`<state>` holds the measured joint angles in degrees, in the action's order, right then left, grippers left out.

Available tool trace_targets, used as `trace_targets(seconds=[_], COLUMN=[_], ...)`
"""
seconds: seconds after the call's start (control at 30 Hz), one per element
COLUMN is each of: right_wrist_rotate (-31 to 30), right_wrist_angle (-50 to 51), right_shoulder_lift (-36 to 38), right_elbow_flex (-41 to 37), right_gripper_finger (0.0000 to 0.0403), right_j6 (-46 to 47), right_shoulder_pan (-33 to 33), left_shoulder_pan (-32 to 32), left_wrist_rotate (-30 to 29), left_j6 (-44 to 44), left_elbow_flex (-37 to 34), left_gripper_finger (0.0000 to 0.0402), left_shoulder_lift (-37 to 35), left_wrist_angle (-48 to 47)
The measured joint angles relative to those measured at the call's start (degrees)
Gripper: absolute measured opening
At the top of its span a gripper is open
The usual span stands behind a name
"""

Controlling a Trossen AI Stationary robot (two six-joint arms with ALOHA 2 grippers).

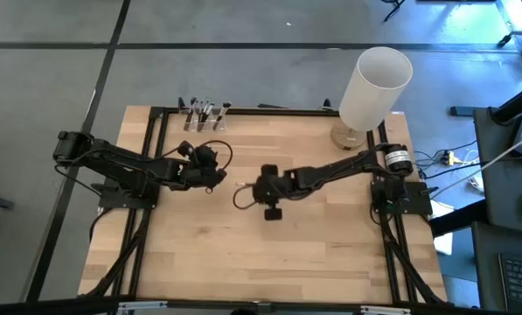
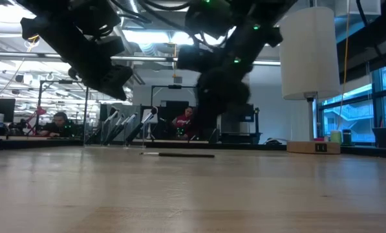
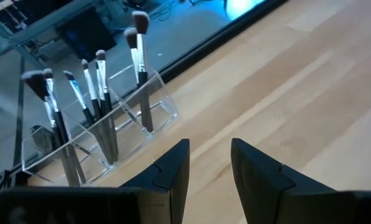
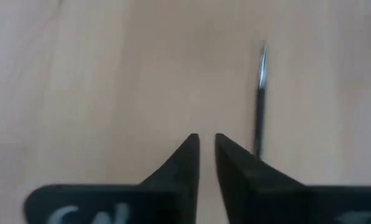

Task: Put items in baskets/containers
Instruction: Put the black eyeshadow brush into the transparent organizer

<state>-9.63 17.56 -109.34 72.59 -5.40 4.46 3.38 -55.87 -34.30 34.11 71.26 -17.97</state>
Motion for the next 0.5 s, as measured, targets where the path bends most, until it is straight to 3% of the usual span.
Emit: trace_targets(seconds=[0.13, 0.3, 0.5], right_wrist_rotate=[-1.1, 2.6, 12.0], right_wrist_angle=[-6.5, -10.6, -8.4], right_shoulder_lift=[0.0, -2.2, -6.9], right_elbow_flex=[0.4, 2.9, 4.4], right_gripper_finger=[0.0104, 0.0180, 0.0195], right_j6=[-9.3, -8.0, -3.3], right_shoulder_pan=[-4.4, -12.2, -17.7], left_shoulder_pan=[-0.1, -0.1, -0.1], left_wrist_rotate=[-1.6, -3.5, -4.1], left_j6=[-0.5, -0.5, 0.5], left_elbow_flex=[0.0, 0.0, 0.0], left_gripper_finger=[0.0114, 0.0114, 0.0114], left_shoulder_lift=[0.0, 0.0, 0.0], left_wrist_angle=[0.2, 0.1, -0.3])
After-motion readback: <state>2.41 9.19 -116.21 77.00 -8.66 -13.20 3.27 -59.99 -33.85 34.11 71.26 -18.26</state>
